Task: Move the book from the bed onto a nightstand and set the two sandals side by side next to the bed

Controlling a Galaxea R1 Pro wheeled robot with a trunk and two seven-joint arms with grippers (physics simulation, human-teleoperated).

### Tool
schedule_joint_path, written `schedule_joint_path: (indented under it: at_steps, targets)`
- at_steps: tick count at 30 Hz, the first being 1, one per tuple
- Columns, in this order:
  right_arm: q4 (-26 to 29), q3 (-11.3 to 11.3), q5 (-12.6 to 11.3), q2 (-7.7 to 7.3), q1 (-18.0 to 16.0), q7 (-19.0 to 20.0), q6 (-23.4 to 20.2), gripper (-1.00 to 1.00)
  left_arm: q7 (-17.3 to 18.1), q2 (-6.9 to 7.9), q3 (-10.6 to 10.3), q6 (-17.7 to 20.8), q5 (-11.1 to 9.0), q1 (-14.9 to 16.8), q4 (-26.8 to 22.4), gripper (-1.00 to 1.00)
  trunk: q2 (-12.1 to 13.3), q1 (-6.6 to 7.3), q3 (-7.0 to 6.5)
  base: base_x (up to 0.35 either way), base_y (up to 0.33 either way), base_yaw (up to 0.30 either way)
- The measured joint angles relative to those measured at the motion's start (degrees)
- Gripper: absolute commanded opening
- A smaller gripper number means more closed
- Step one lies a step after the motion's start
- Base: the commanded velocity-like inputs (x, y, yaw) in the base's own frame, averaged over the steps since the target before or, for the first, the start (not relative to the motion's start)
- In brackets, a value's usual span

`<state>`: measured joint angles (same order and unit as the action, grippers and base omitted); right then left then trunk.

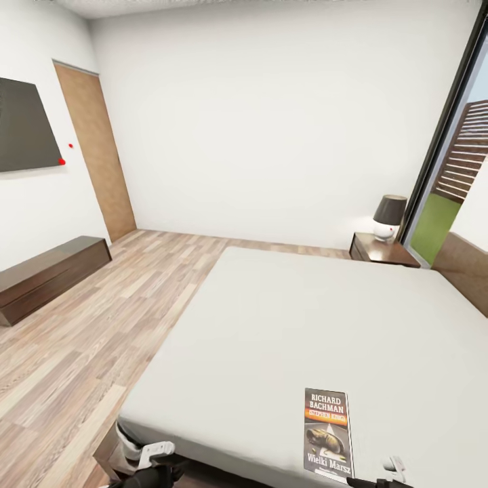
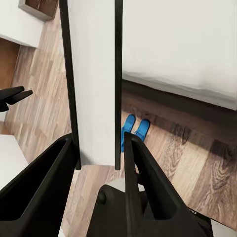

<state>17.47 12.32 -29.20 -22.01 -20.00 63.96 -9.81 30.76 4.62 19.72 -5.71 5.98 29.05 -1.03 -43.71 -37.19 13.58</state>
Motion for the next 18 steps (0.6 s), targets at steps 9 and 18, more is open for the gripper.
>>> schedule_joint_path:
  at_steps: [9, 18]
  targets:
    - [0.0, 0.0, 0.0, 0.0, 0.0, -0.02, -0.02, -1.0, 0.0, -0.07, -0.05, 0.0, 0.03, -0.01, 0.0, 1.0, 0.0, 0.0, -0.83, 0.0, 0.0, 0.0]
    - [0.01, -0.05, -0.01, 0.0, 0.0, 0.0, -0.04, -1.0, 0.0, -0.09, -0.06, 0.0, 0.16, -0.01, -0.01, 1.0, 0.0, 0.0, -1.67, 0.0, 0.0, 0.0]
